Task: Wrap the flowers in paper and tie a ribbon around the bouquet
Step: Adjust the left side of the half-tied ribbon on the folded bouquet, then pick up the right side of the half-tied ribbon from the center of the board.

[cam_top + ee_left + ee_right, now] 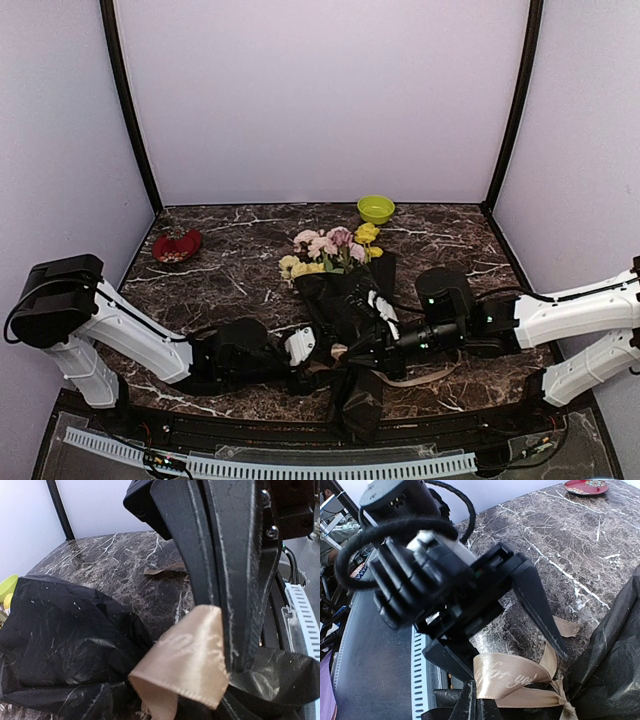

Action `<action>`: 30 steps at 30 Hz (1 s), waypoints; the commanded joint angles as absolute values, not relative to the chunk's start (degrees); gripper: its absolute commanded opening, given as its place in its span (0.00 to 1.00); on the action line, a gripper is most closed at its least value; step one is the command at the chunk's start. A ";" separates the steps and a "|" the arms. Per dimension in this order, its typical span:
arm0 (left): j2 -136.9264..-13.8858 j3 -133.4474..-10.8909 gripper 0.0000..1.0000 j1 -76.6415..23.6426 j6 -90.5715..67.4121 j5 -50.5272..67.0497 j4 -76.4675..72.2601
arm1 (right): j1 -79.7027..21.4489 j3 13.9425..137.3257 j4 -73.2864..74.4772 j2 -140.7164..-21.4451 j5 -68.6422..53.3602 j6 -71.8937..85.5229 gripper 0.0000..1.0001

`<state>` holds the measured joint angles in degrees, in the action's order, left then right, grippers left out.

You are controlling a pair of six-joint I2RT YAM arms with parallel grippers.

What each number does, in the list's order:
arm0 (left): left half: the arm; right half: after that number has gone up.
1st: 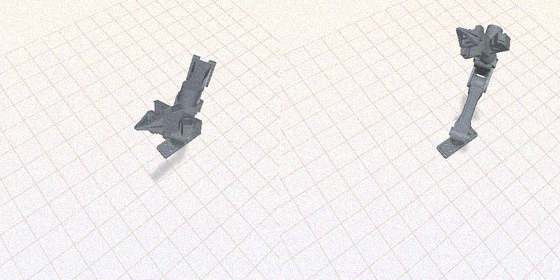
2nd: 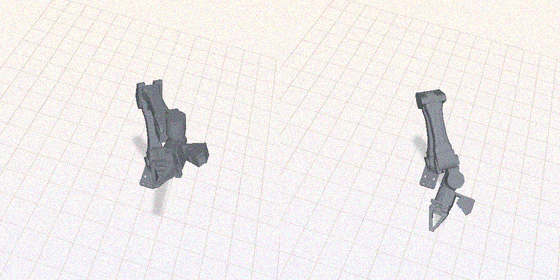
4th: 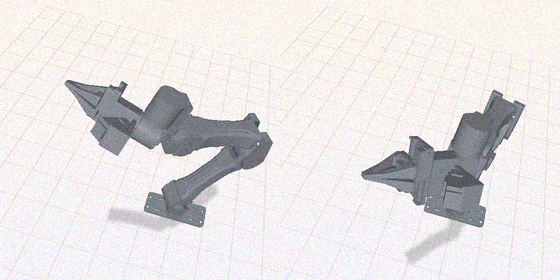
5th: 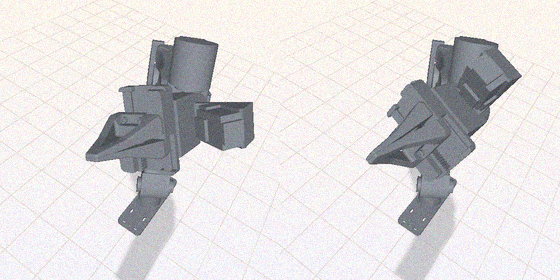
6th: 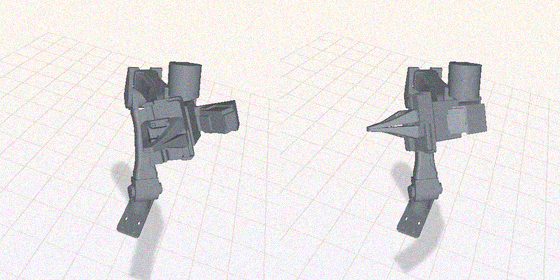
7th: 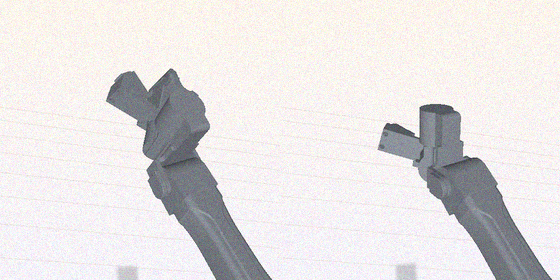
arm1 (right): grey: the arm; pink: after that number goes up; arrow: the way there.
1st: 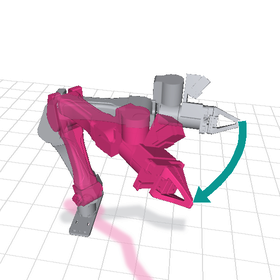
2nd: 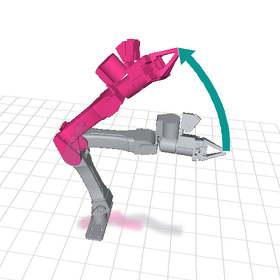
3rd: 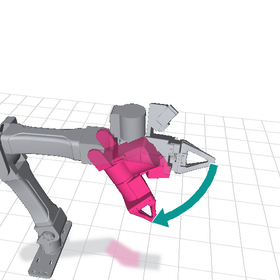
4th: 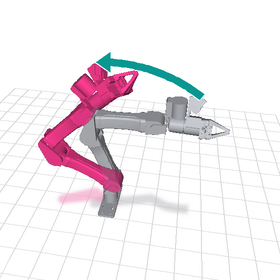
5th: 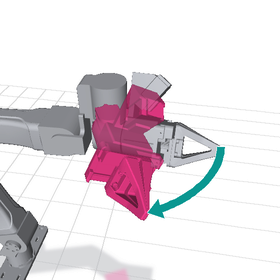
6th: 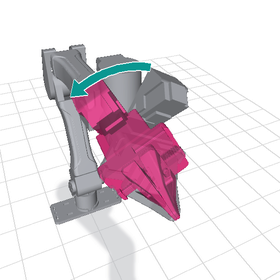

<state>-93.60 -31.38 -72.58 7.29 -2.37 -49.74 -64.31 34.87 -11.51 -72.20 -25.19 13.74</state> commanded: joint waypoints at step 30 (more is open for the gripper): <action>-100.73 -36.23 0.00 -74.18 4.86 -7.55 -59.54 | -50.57 24.97 27.98 -51.12 29.69 60.01 0.64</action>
